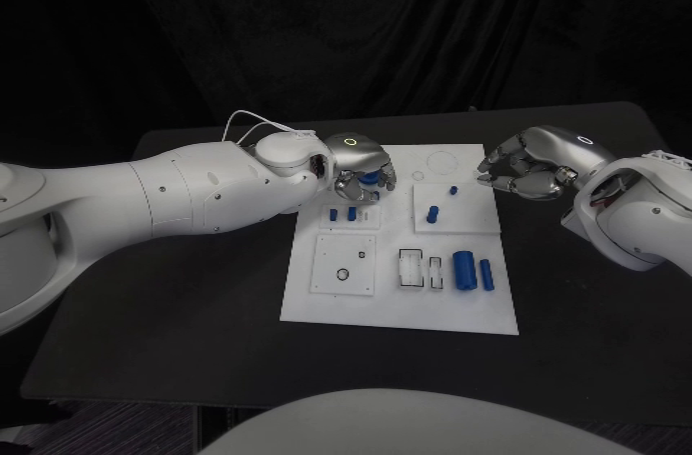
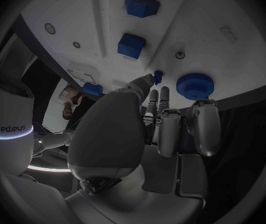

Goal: Assemble the parts on the task board

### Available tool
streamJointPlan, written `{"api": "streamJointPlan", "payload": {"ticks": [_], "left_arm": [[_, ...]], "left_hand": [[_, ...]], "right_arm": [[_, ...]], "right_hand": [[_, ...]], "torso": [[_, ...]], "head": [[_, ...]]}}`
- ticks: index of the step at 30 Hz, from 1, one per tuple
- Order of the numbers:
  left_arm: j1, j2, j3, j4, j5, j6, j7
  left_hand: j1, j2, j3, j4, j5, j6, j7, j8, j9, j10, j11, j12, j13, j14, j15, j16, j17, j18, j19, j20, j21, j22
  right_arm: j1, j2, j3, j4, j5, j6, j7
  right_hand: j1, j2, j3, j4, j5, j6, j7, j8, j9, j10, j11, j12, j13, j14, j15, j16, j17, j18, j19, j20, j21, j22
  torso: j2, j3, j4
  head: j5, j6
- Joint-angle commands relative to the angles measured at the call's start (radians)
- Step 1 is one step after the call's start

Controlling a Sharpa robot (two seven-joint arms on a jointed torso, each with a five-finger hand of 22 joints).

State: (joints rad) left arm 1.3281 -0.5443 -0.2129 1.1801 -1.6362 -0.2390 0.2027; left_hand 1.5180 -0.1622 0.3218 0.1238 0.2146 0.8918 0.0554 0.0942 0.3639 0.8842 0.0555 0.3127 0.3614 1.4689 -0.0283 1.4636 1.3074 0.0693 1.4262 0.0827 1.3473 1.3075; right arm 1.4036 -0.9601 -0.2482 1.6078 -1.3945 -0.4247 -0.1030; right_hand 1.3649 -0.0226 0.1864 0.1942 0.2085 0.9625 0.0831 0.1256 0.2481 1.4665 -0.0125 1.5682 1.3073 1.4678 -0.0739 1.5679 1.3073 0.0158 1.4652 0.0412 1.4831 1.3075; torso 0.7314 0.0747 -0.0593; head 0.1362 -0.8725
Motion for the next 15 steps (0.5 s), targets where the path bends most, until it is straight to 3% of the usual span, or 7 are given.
{"api": "streamJointPlan", "payload": {"ticks": [1, 10, 15], "left_arm": [[0.000, 0.004, 0.001, -0.005, -0.006, 0.014, 0.014], [-0.002, 0.009, 0.001, -0.018, -0.006, 0.025, 0.018], [-0.004, 0.006, 0.001, -0.019, -0.006, 0.024, 0.024]], "left_hand": [[0.000, 0.007, 0.000, -0.005, 0.006, 0.007, -0.001, 0.005, 0.001, 0.006, 0.001, 0.006, 0.003, 0.003, 0.000, -0.004, 0.015, -0.013, 0.001, 0.001, -0.006, 0.188], [0.000, 0.013, 0.007, -0.013, 0.036, 0.012, 0.000, 0.007, 0.005, 0.007, -0.001, 0.018, 0.019, 0.004, -0.001, -0.003, 0.017, -0.014, 0.004, -0.001, -0.005, 0.189], [-0.001, 0.014, 0.012, -0.015, 0.042, 0.023, 0.000, 0.012, 0.009, 0.017, -0.005, 0.022, 0.023, 0.005, -0.004, -0.001, 0.019, -0.014, 0.006, -0.002, -0.002, 0.190]], "right_arm": [[0.002, 0.000, 0.001, 0.000, -0.002, 0.001, -0.004], [0.002, 0.003, 0.001, -0.003, -0.002, 0.010, -0.005], [0.001, 0.004, 0.001, -0.006, -0.002, 0.015, -0.005]], "right_hand": [[0.000, 0.006, -0.003, -0.004, 0.003, 0.008, 0.000, -0.002, 0.001, 0.104, 0.002, 0.003, 0.264, 0.103, 0.005, 0.003, 0.263, 0.009, 0.052, 0.003, -0.001, 0.230], [-0.002, 0.006, -0.003, -0.005, 0.003, 0.009, 0.000, -0.002, 0.001, 0.104, 0.002, 0.003, 0.264, 0.103, 0.005, 0.003, 0.263, 0.009, 0.051, 0.003, -0.003, 0.230], [-0.002, 0.006, -0.003, -0.005, 0.003, 0.009, 0.000, -0.002, 0.001, 0.104, 0.002, 0.003, 0.264, 0.103, 0.005, 0.003, 0.263, 0.009, 0.051, 0.003, -0.003, 0.230]], "torso": [[-0.001, 0.0016, 0.0015], [0.001, 0.0006, -0.0003], [0.002, 0.0021, -0.0009]], "head": [[-0.004, 0.000], [-0.004, 0.000], [-0.002, 0.000]]}}
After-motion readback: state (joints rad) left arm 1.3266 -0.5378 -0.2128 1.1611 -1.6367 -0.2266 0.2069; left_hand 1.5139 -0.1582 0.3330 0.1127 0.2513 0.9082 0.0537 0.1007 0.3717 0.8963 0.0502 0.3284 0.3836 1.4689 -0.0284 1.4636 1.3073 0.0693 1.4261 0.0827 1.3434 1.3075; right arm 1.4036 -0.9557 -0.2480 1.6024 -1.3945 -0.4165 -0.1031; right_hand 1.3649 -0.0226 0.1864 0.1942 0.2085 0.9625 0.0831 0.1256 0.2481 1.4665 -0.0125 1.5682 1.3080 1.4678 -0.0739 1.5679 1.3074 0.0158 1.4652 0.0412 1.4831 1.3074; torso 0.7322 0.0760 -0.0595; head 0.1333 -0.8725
